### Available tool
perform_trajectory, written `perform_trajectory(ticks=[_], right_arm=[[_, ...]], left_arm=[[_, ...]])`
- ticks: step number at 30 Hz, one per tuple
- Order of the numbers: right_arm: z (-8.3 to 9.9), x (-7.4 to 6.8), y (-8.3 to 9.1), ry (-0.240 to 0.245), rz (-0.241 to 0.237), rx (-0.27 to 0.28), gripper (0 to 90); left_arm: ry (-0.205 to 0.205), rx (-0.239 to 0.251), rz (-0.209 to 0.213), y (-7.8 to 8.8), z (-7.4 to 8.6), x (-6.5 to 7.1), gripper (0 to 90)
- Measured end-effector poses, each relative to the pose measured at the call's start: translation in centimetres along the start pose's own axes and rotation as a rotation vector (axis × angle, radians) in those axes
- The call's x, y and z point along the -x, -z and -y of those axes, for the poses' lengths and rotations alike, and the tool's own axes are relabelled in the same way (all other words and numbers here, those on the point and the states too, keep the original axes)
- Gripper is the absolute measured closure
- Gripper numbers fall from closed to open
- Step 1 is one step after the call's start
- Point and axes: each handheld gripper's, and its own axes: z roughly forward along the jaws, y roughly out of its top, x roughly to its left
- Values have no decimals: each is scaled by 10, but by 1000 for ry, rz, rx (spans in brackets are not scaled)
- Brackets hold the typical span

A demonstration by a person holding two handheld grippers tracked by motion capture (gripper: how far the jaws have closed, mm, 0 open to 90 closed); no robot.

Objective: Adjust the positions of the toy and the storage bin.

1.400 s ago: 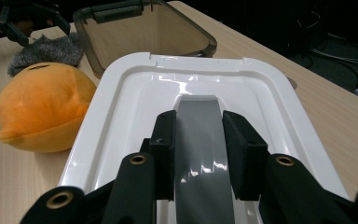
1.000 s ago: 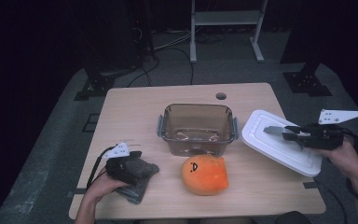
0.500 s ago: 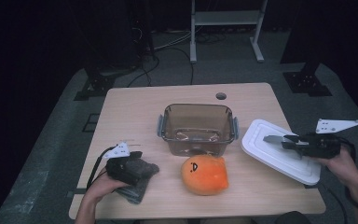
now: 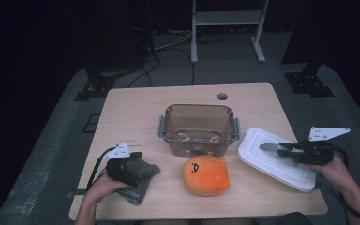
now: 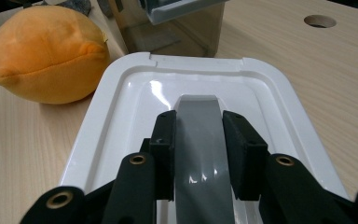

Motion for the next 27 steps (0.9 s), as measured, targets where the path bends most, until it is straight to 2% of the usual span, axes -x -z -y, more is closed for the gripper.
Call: perform_trajectory(ticks=[14,27], right_arm=[[20,-6,-18,-27,-20,-7,657],[35,-12,-23,-39,-30,-8,657]], left_arm=[[-1,1,4,-1,0,0,23],[0,3,6,-1,0,1,23]])
